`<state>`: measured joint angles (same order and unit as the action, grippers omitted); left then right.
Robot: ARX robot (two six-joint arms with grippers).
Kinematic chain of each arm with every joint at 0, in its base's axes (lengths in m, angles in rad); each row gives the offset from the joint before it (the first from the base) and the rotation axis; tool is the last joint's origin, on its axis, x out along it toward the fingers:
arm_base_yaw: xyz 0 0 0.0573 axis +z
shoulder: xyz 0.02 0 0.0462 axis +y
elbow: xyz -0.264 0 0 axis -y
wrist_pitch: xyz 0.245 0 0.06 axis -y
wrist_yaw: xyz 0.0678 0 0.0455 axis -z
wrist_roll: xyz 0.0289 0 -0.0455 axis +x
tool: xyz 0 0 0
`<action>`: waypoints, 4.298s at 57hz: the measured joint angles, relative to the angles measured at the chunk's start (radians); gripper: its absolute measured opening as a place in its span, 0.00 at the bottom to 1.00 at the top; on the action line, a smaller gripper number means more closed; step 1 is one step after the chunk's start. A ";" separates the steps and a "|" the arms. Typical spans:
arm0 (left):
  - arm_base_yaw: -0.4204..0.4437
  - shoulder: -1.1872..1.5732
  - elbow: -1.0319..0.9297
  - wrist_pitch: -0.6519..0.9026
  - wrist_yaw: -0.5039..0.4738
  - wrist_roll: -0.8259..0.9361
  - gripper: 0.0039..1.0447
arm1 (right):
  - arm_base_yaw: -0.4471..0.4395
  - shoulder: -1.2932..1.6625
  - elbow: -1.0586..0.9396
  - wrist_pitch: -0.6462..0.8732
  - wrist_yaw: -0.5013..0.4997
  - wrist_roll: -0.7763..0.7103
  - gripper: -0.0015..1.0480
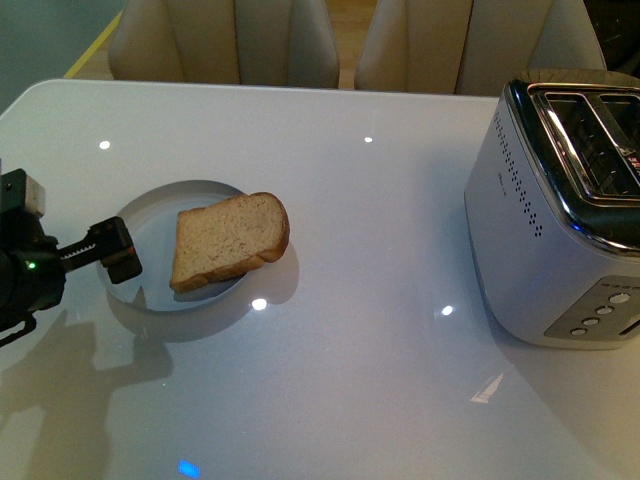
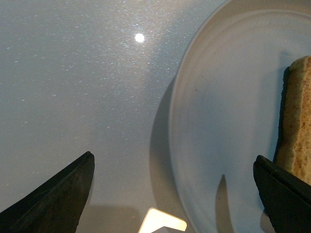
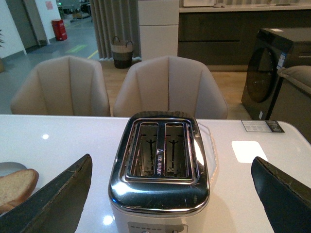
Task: Left arm holds plate, right arm toasts bread
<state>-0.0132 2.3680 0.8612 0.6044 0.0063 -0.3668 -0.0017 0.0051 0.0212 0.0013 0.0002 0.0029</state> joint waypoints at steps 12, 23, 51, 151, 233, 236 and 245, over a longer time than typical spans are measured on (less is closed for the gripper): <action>-0.030 0.055 0.069 -0.040 -0.019 0.023 0.93 | 0.000 0.000 0.000 0.000 0.000 0.000 0.91; -0.045 0.069 0.098 -0.069 -0.012 0.038 0.82 | 0.000 0.000 0.000 0.000 0.000 0.000 0.91; -0.037 0.041 0.029 -0.076 0.126 -0.116 0.07 | 0.000 0.000 0.000 0.000 0.000 0.000 0.91; -0.465 -0.870 0.059 -0.780 0.038 -0.537 0.03 | 0.000 0.000 0.000 0.000 0.000 0.000 0.91; -0.476 -0.882 0.060 -0.782 0.039 -0.547 0.03 | 0.134 1.051 0.476 0.204 -0.229 0.730 0.91; -0.476 -0.882 0.060 -0.782 0.039 -0.547 0.03 | 0.152 1.089 0.486 0.230 -0.237 0.760 0.91; -0.476 -0.882 0.060 -0.782 0.039 -0.547 0.03 | 0.200 1.169 0.505 0.279 -0.237 0.818 0.91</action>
<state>-0.4892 1.4860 0.9215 -0.1772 0.0452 -0.9138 0.1982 1.1744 0.5259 0.2806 -0.2363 0.8207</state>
